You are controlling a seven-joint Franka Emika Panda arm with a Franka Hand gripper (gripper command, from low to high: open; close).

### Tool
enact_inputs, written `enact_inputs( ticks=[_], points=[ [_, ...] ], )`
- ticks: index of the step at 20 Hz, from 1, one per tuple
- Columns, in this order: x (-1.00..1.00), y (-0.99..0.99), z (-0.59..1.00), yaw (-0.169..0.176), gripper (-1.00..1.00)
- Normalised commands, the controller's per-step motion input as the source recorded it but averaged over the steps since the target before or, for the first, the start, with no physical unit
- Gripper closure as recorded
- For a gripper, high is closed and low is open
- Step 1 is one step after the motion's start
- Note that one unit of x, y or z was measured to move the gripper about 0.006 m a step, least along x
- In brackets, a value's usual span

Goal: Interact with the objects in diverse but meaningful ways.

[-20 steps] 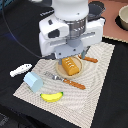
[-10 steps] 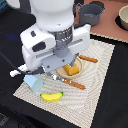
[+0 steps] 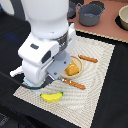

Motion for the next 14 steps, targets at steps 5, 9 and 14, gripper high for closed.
enact_inputs(
  ticks=[5,9,14],
  points=[
    [0.41,-0.49,-0.06,0.059,-1.00],
    [0.69,-0.44,-0.01,0.023,-1.00],
    [0.58,-0.31,-0.15,0.033,-1.00]
  ],
)
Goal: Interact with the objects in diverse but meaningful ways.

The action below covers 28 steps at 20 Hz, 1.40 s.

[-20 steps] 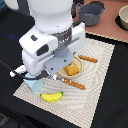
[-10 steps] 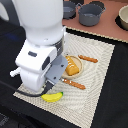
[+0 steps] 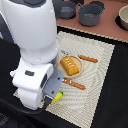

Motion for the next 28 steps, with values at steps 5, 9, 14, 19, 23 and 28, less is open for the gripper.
enact_inputs(
  ticks=[5,9,14,19,23,28],
  points=[
    [0.30,-0.18,-0.32,0.060,-1.00],
    [0.25,-0.12,-0.33,0.061,-1.00],
    [0.25,-0.11,-0.26,0.052,1.00],
    [0.28,-0.10,-0.12,0.026,1.00],
    [0.23,-0.12,-0.02,0.014,1.00],
    [0.10,-0.19,0.06,0.010,1.00]
  ],
)
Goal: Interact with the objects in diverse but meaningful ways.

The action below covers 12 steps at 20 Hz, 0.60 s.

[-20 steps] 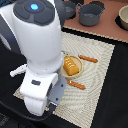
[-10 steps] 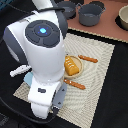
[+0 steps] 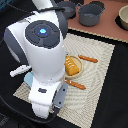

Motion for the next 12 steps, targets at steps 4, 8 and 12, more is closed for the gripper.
enact_inputs(
  ticks=[4,8,12],
  points=[
    [0.27,-0.11,0.92,-0.005,1.00],
    [0.28,0.24,1.00,-0.012,1.00],
    [0.23,0.65,1.00,-0.001,1.00]
  ],
)
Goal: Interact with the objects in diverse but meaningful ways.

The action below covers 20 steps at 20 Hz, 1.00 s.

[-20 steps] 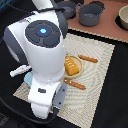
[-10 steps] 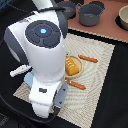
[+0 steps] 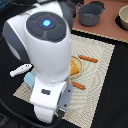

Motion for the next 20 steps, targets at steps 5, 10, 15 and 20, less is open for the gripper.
enact_inputs(
  ticks=[5,10,15,20],
  points=[
    [0.15,0.94,0.87,0.000,1.00],
    [0.01,0.98,0.57,0.000,1.00],
    [0.09,0.89,0.20,0.000,1.00],
    [0.08,0.89,0.06,0.000,1.00]
  ],
)
